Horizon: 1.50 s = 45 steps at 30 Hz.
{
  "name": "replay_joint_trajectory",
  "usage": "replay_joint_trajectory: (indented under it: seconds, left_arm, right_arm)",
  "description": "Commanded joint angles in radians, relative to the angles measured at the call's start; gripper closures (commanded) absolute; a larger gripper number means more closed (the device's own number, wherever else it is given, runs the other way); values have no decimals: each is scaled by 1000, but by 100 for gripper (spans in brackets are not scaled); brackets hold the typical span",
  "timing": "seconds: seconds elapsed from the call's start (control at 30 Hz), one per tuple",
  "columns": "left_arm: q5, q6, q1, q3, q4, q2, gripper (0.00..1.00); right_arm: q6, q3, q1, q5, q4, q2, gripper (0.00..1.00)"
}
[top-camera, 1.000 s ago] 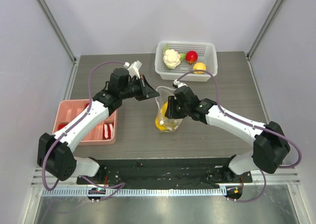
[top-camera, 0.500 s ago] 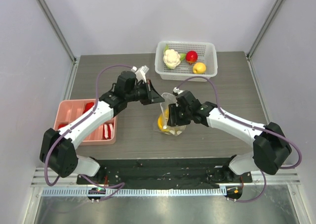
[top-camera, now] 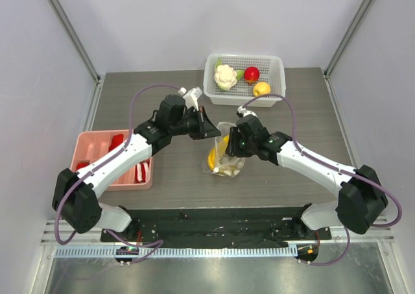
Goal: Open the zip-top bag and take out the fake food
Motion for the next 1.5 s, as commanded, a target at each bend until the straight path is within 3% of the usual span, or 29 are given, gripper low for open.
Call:
replay_joint_trajectory:
  seconds: [0.0,0.2,0.33,0.6,0.9,1.03,1.23,1.47]
  left_arm:
    - [-61,40,-45,69,0,-53,100]
    - [-103,62,-84,100,-40,-55,100]
    - [-166,103,-110,146,-98,-68,100]
    - [-212,148,-111,198,-181,-58,100]
    - [-207,146,-110,186,-193,-53,100]
    - [-241,180,-110,196,-248,-48,100]
    - [-276,209,-104,219,-305,-55,100]
    - [-269,204,-99,224,-302,-48,100]
  right_arm:
    - [149,57,-3,168,141,6,60]
    - [212,26,-5,234,292,51,58]
    - [129,67,-5,116,294,101,55]
    - [15,-14,-1,-125,368,61,39]
    - [-8,-45,0,-237,527,161,39]
    - [-66,-9,0,-205,405,143,30]
    - [-133,72,-1,-203,115,101,32]
    - [-181,101,-1,-199,-61,117,29]
